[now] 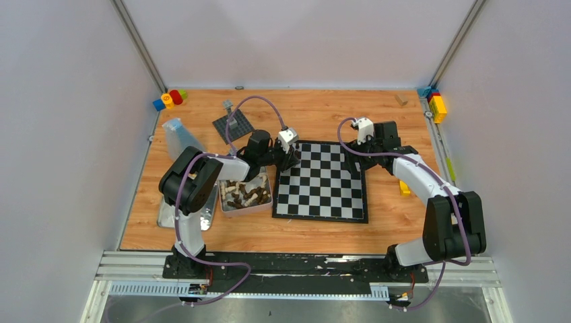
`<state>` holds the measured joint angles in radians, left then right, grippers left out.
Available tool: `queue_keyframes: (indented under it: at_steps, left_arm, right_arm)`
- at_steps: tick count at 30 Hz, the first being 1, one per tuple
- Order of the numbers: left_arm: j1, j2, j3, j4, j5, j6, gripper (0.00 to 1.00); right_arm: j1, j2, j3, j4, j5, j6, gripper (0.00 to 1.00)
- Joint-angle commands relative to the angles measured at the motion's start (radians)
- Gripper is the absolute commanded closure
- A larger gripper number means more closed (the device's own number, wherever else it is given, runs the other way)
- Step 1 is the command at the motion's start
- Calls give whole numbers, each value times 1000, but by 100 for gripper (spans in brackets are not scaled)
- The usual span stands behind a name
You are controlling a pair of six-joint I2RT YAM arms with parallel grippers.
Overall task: Set up the chess pieces on the board
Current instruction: Place the chess piece on the chessboard.
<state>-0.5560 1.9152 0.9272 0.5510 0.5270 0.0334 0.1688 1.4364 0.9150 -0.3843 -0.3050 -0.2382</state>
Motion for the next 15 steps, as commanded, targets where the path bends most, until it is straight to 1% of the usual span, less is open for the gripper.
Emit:
queue_keyframes:
  at_steps: [1, 5, 8, 10, 15]
  left_arm:
    - [-4, -40, -5, 31, 19, 27, 74]
    - [-4, -33, 5, 31, 22, 27, 81]
    - [-5, -26, 14, 32, 22, 26, 88]
    - [-5, -21, 19, 32, 23, 26, 90]
    - [-7, -15, 27, 35, 15, 30, 91]
  right_arm:
    - [-4, -14, 2, 28, 3, -16, 25]
    - [-4, -16, 1, 28, 4, -16, 25]
    - [-4, -16, 1, 30, 4, -16, 25]
    - [-3, -16, 0, 30, 3, -16, 25]
    - [-4, -14, 1, 30, 6, -16, 25]
